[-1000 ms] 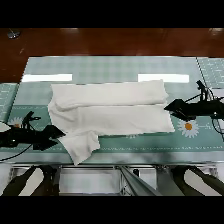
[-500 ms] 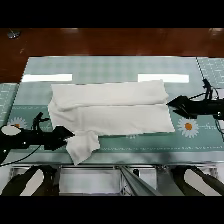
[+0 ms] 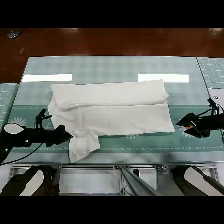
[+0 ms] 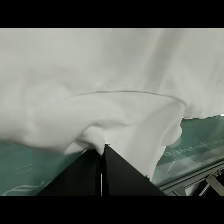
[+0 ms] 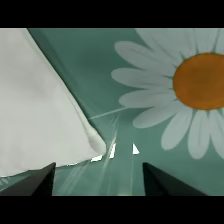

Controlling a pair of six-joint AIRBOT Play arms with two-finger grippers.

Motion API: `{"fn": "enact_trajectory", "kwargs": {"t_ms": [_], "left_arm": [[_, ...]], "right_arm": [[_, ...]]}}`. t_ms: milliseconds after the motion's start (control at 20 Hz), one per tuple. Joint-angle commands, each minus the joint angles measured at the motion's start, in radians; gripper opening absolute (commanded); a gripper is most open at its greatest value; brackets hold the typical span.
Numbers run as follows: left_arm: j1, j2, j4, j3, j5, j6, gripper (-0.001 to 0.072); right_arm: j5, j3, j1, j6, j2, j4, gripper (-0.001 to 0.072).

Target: Fold the shirts.

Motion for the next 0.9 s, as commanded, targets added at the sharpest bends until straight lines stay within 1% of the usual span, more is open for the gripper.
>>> {"fn": "enact_trajectory", "kwargs": {"t_ms": [0, 150, 250, 400, 500, 550, 600, 650, 700, 850], "left_arm": [[-0.002, 0.001, -0.008, 0.005, -0.002, 0.006, 0.0028], [-0.002, 0.001, -0.008, 0.005, 0.0, 0.007, 0.0028], [-0.002, 0.001, -0.008, 0.005, -0.002, 0.006, 0.0028], [-0.002, 0.001, -0.014, 0.005, -0.002, 0.006, 0.0028], [-0.002, 0.0, -0.018, 0.008, 0.0, 0.007, 0.0028], [-0.001, 0.0, -0.018, 0.014, 0.0, 0.008, 0.0028], [-0.001, 0.0, -0.018, 0.027, 0.0, 0.014, 0.0028], [0.002, 0.0, -0.018, 0.047, -0.001, 0.014, 0.0028], [0.006, 0.0, -0.018, 0.074, -0.005, 0.014, 0.0028], [0.029, -0.001, -0.016, 0.189, -0.04, 0.014, 0.0028]], "right_arm": [[-0.003, -0.039, -0.005, -0.025, -0.012, 0.044, 0.0628], [-0.004, -0.039, 0.026, -0.044, -0.074, 0.083, 0.0628], [-0.051, -0.039, 0.081, -0.063, -0.123, 0.094, 0.0628], [-0.136, -0.021, 0.128, -0.063, -0.167, 0.193, 0.0628], [-0.151, 0.018, 0.155, -0.063, -0.183, 0.216, 0.0619], [-0.146, 0.039, 0.174, -0.066, -0.189, 0.217, 0.0531], [-0.135, 0.055, 0.192, -0.079, -0.192, 0.22, 0.0278], [-0.115, 0.071, 0.21, -0.123, -0.193, 0.23, 0.0026], [-0.09, 0.094, 0.221, -0.15, -0.193, 0.229, 0.0022], [-0.03, 0.205, 0.221, -0.152, -0.193, 0.209, 0.0022]]}}
